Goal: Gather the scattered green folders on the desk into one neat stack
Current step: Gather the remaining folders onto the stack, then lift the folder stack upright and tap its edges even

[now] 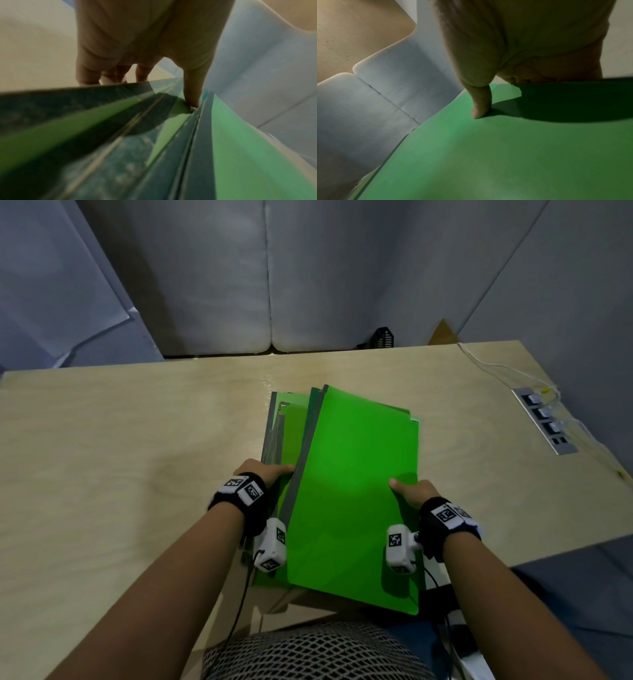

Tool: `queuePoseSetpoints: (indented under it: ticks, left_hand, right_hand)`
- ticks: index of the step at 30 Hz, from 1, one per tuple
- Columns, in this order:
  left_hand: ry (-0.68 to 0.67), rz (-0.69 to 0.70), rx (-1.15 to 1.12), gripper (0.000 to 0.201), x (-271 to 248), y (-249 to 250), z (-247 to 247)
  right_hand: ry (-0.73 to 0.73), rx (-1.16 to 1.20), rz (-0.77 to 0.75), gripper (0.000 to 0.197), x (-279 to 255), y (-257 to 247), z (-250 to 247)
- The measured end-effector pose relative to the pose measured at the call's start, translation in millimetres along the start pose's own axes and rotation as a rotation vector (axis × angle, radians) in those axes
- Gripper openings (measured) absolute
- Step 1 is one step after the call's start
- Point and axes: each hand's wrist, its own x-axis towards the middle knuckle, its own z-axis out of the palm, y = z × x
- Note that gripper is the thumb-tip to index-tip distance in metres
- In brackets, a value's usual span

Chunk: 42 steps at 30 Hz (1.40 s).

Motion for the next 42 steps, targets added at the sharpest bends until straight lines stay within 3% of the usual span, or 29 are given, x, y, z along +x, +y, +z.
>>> queuePoseSetpoints:
  ticks: [7,10,17,20,22,26,29,32,36,40,42]
  left_hand:
    - [-0.056,-0.088,-0.297,0.04,4.0,-1.8,-0.6]
    - [-0.13,-0.095,-0.317,0.063,-3.9,5.6,1.2]
    - [-0.171,-0.091,-0.303,0.066,-6.9,7.8,-7.3]
    - [-0.34,-0.055,-0.312,0.088,-4.2,7.1,-8.0]
    - [-0.454,-0.036,-0.335,0.083,-5.2,10.9,-5.2]
    - [-0.482,-0.049,-0.337,0.086,-10.7,17.1,-2.5]
    - [-0.44,-0.069,-0.365,0.098,-1.8,20.4,0.8]
    - [-0.421,-0.073,-0.368,0.084,-1.4,23.0,0.0]
    - [-0.275,-0.088,-0.407,0.1,5.2,20.5,1.1]
    - [-0.055,0.043,-0.492,0.089,5.1,22.5,5.0]
    - [-0.008,0.14,-0.523,0.086,3.8,27.0,4.6]
  right_hand:
    - [0.023,0.024,-0.009,0.088,8.2,2.7,3.8]
    - [0.019,0.04,-0.002,0.089,11.1,2.9,4.5]
    - [0.022,0.075,0.006,0.09,17.5,5.3,6.3]
    - [0.011,0.059,0.004,0.088,16.8,3.5,7.7]
    - [0.002,0.047,0.001,0.087,17.8,2.9,8.1]
    - [-0.001,0.054,0.003,0.086,19.2,3.5,8.4]
    - [0.011,0.052,-0.003,0.087,19.7,4.2,7.5]
    - [0.002,0.078,-0.003,0.088,21.0,5.8,6.2]
    - [-0.017,0.114,0.012,0.089,19.8,5.7,4.8]
    - [-0.032,0.173,0.026,0.09,19.0,3.3,-1.9]
    - [-0.011,0.236,0.02,0.088,18.0,-0.9,-7.4]
